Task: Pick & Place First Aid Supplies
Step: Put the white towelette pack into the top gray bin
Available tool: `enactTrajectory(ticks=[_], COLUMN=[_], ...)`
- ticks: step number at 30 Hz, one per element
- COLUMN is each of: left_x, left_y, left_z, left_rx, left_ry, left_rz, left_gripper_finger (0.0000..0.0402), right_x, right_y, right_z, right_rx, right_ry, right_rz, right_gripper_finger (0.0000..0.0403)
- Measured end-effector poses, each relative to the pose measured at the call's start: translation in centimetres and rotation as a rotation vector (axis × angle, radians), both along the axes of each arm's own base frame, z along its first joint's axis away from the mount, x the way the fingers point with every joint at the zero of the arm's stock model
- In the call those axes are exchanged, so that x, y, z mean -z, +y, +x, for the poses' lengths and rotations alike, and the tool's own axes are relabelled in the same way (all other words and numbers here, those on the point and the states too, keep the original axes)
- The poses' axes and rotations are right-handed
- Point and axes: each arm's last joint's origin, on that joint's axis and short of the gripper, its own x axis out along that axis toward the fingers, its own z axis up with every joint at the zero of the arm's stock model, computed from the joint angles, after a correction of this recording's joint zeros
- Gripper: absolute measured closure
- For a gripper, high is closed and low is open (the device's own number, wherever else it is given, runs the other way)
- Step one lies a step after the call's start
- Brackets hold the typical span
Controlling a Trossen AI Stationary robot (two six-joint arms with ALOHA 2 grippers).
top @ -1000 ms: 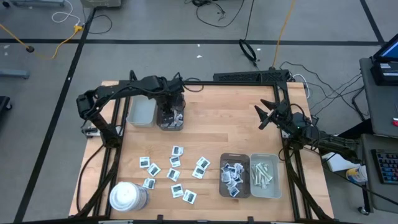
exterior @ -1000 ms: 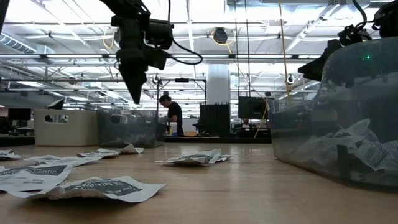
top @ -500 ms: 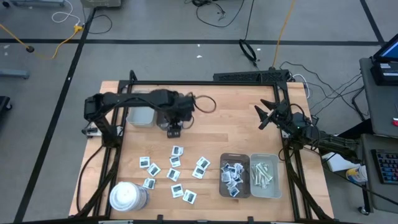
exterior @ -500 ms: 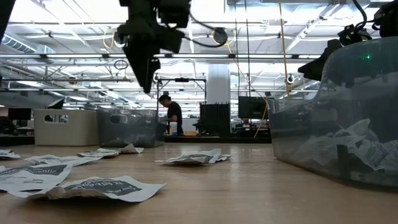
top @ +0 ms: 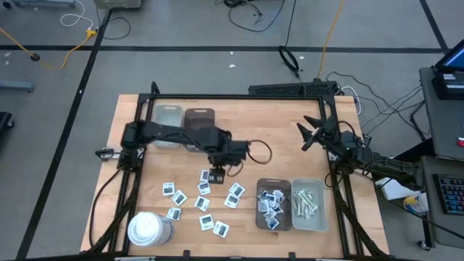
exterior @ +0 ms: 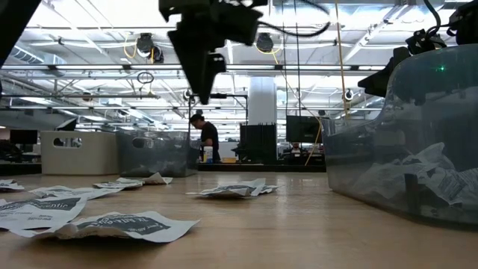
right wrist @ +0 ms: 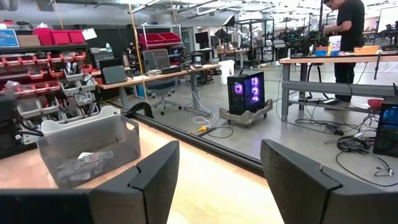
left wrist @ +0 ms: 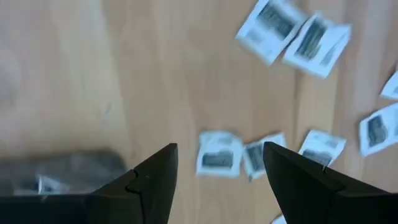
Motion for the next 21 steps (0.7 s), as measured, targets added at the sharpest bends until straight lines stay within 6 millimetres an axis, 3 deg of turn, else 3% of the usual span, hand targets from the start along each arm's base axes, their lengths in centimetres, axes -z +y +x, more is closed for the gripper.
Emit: enactTrajectory(ticks=[8,14,21], left_x=[-0.6,-1.0,1.0], left_y=[-3.1,-3.6,-4.0], left_z=[2.9,3.2,3.5], left_rx=[0.074,0.089,0.102], left_ry=[-0.066,-0.086,-0.106], left_rz=[-0.034,-0.065,-0.008], left_gripper_finger=[0.0162,0.0162,0.0163], right_x=[0.0,0.0,0.0], right_y=[0.0,0.0,0.0], right_z=[0.0,0.0,0.0], right_rx=[0.000,0.000,0.000], right_ry=[0.000,0.000,0.000], right_rz=[0.000,0.000,0.000], right_gripper_finger=[0.0183,0.0181,0.0184])
